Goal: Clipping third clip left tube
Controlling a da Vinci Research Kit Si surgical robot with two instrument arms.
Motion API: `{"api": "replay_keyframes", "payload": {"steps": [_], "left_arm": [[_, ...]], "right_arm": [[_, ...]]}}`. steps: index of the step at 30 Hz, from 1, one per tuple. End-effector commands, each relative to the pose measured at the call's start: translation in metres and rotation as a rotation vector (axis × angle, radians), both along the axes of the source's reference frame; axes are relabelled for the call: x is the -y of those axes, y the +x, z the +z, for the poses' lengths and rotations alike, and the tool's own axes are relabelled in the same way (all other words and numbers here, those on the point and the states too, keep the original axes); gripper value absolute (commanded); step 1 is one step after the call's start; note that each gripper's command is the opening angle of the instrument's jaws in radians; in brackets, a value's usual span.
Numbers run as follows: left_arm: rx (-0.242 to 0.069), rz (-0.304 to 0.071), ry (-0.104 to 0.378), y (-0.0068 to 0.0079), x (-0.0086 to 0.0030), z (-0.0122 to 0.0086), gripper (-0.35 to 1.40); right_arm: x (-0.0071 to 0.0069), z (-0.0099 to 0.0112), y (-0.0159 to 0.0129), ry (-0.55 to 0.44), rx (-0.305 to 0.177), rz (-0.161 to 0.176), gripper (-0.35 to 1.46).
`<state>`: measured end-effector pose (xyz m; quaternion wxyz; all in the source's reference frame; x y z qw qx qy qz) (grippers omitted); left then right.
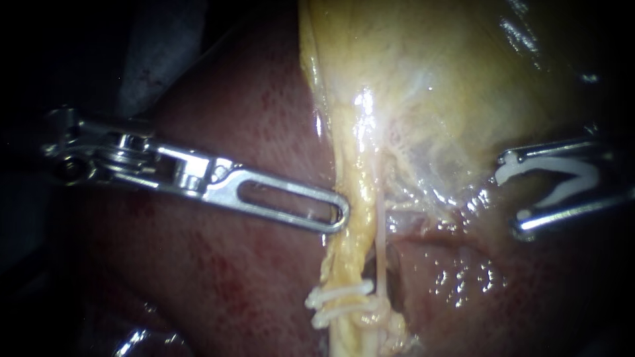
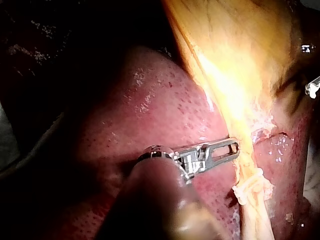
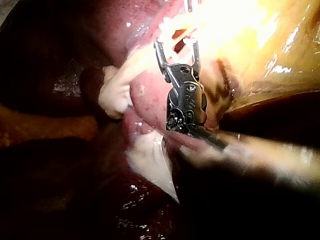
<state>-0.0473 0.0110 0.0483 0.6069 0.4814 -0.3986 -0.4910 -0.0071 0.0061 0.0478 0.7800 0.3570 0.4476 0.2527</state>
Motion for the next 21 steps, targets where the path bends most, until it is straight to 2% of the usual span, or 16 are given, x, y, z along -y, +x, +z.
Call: {"api": "replay_keyframes", "payload": {"steps": [1,10,14,21], "left_arm": [[0.0,0.0,0.0,0.0,0.0,0.0,-0.35],[0.002,0.001,0.002,0.0003,0.0001,-0.0003,-0.35],[0.009,0.01,0.008,0.0014,-0.0001,-0.0013,-0.35],[0.01,-0.005,0.015,0.0037,-0.0004,-0.0041,-0.35]], "right_arm": [[0.0,0.0,0.0,0.0,0.0,0.0,0.58],[0.0004,0.0003,0.0001,-0.003,0.0,0.0,0.56],[0.0009,0.0007,0.0006,-0.007,0.002,0.003,0.56],[0.0026,0.002,0.0019,-0.017,0.001,0.0,0.56]]}}
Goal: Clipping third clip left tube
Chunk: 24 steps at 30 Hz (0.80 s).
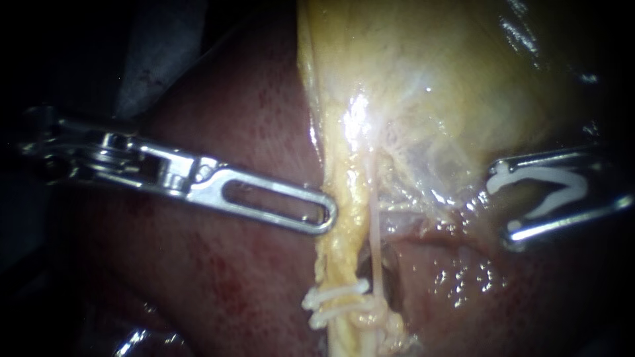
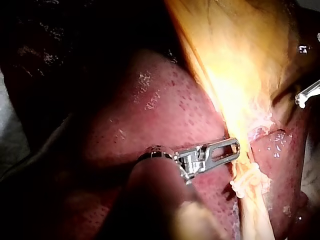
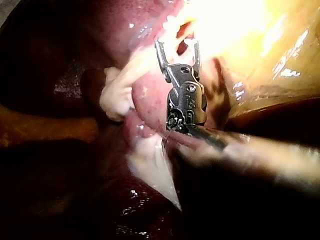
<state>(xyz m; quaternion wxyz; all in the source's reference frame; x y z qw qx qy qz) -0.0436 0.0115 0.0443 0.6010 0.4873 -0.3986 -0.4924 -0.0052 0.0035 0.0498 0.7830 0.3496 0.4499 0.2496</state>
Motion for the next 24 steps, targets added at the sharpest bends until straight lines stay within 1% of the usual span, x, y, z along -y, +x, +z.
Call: {"api": "replay_keyframes", "payload": {"steps": [1,5,11,15,18,24], "left_arm": [[0.001,-0.004,0.002,0.0002,0.0001,-0.0004,-0.35],[0.008,-0.008,0.006,0.001,0.0003,-0.0018,-0.35],[0.011,-0.019,0.012,0.0021,0.0,-0.0033,-0.35],[0.01,-0.022,0.012,0.0023,-0.0001,-0.0035,-0.35],[0.01,-0.022,0.012,0.0023,0.0,-0.0035,-0.35],[0.009,-0.023,0.012,0.0022,0.0001,-0.0036,-0.35]], "right_arm": [[0.0002,0.0002,0.0002,0.002,-0.002,-0.006,0.56],[0.001,0.0008,0.001,-0.002,-0.003,-0.009,0.56],[0.0023,0.0019,0.0026,-0.004,-0.007,-0.021,0.56],[0.0034,0.003,0.0039,-0.006,-0.012,-0.034,0.56],[0.004,0.0036,0.005,-0.001,-0.013,-0.039,0.55],[0.0058,0.0053,0.0075,0.018,-0.015,-0.056,0.54]]}}
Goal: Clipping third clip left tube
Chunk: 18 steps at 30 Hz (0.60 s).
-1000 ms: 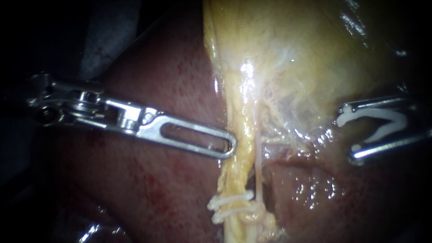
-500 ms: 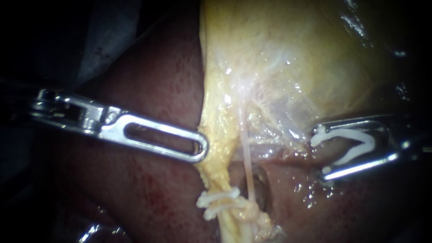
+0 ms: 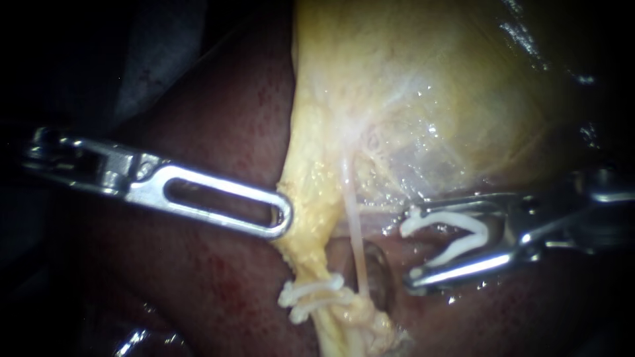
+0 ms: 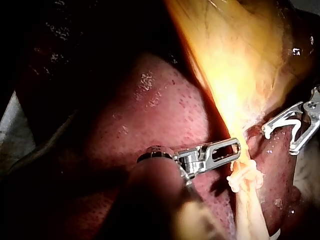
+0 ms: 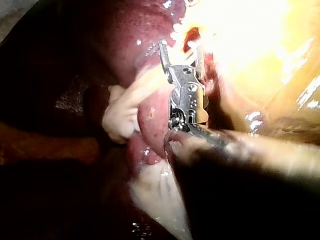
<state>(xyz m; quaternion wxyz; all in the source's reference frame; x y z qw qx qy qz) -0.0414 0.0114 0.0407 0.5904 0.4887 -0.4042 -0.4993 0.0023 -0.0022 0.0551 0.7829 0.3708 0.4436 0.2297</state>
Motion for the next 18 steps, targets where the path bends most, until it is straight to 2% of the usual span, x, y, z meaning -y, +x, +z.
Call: {"api": "replay_keyframes", "payload": {"steps": [1,9,18], "left_arm": [[-0.001,0.0,0.0,0.0,0.0,0.0,-0.35],[-0.002,-0.001,0.0,-0.0001,0.0002,-0.0002,-0.35],[-0.003,-0.004,0.001,-0.0005,0.0005,-0.0007,-0.35]], "right_arm": [[0.0004,0.0004,0.0006,0.005,-0.001,-0.006,0.54],[0.0021,0.0027,0.0036,0.027,0.0,-0.026,0.53],[0.0017,0.0052,0.0044,0.031,0.007,-0.021,0.53]]}}
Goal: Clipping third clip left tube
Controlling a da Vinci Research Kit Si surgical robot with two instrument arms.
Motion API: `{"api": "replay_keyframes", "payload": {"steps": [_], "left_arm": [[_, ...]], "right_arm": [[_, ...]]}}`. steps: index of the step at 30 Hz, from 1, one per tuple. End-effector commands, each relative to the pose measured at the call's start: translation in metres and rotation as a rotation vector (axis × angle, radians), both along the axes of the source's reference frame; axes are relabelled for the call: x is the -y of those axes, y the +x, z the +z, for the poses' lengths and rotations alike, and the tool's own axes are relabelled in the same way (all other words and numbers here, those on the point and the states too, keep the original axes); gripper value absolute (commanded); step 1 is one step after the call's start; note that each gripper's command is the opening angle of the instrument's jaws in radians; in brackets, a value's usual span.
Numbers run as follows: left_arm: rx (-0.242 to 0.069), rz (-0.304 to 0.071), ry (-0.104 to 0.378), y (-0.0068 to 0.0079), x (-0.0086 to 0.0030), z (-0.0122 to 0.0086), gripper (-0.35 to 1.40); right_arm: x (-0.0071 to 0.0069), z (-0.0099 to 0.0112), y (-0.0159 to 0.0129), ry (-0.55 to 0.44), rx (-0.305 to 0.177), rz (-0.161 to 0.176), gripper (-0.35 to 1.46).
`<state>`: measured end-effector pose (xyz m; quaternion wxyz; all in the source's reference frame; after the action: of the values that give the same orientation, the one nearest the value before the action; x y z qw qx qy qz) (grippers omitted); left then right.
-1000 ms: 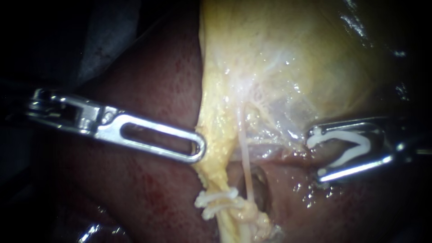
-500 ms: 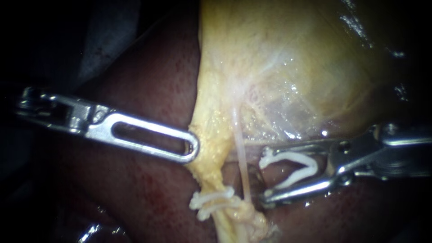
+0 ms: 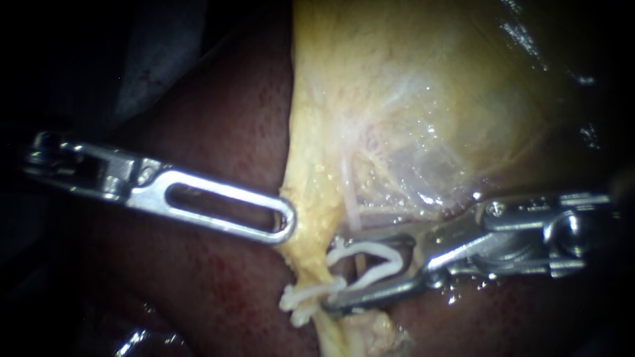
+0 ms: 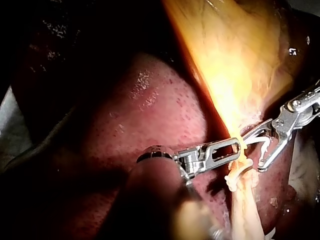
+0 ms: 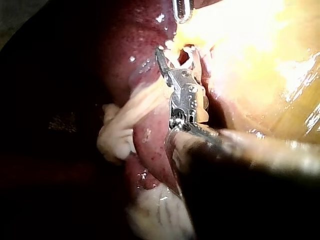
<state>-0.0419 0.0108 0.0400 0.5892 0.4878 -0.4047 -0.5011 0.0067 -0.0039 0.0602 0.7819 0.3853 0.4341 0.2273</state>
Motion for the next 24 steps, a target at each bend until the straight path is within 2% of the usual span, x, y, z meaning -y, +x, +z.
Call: {"api": "replay_keyframes", "payload": {"steps": [1,10,19,24], "left_arm": [[-0.002,0.0,0.0,0.0,0.0,0.0,-0.35],[-0.002,-0.006,-0.001,-0.0003,0.0001,-0.0001,-0.35],[-0.001,-0.003,-0.001,-0.0006,0.0003,-0.0001,-0.35],[0.0,-0.001,-0.001,-0.0008,0.0005,0.0,-0.35]], "right_arm": [[-0.0001,0.0003,0.0,0.004,0.002,0.002,0.53],[-0.0006,0.0009,0.002,0.003,0.007,0.011,0.53],[-0.0003,0.0008,0.005,0.018,0.0,-0.018,0.52],[-0.0004,0.0009,0.0059,0.018,0.001,-0.015,0.51]]}}
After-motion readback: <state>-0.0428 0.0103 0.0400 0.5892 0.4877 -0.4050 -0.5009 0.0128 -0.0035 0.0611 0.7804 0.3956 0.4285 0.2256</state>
